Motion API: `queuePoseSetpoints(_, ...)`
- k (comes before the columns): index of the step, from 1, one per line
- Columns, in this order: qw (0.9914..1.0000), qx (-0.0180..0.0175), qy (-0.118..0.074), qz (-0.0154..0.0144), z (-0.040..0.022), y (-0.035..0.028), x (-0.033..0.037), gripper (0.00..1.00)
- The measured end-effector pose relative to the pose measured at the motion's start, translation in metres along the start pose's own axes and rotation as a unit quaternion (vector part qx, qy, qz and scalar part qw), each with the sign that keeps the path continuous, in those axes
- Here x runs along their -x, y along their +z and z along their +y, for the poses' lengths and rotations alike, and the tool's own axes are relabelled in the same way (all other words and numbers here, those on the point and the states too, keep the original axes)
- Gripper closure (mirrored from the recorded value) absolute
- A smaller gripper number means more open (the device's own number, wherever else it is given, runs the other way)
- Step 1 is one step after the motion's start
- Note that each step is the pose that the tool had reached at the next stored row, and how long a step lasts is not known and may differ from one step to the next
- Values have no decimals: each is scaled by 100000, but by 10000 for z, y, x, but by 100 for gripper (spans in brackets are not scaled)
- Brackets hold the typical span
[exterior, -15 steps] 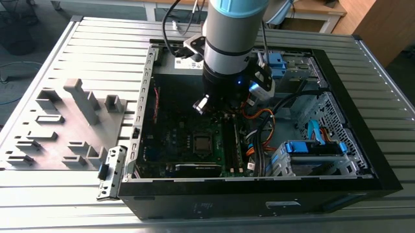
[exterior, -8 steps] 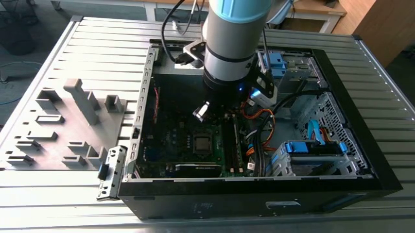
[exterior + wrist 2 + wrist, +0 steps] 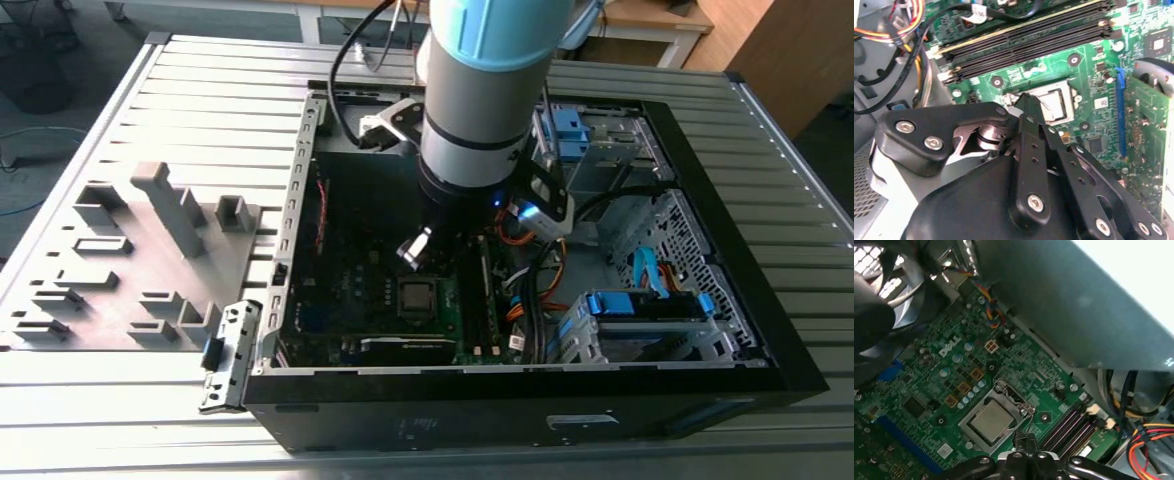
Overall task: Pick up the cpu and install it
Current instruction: 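Install the first cpu locking lever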
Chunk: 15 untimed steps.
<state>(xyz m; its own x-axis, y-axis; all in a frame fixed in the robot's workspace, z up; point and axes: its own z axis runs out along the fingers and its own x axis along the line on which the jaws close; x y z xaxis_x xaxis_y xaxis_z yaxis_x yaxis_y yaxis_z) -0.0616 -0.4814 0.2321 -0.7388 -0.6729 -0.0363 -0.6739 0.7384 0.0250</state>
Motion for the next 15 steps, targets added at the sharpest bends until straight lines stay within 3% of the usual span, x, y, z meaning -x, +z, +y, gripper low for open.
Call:
queuePoseSetpoints(4, 100000, -3, 7, 3, -25, 41, -25, 89)
queuePoseSetpoints(10, 100000, -7, -1, 6, -27, 43, -25, 89)
queuePoseSetpoints(15, 100000, -14, 0, 10, -15, -31, -13, 89)
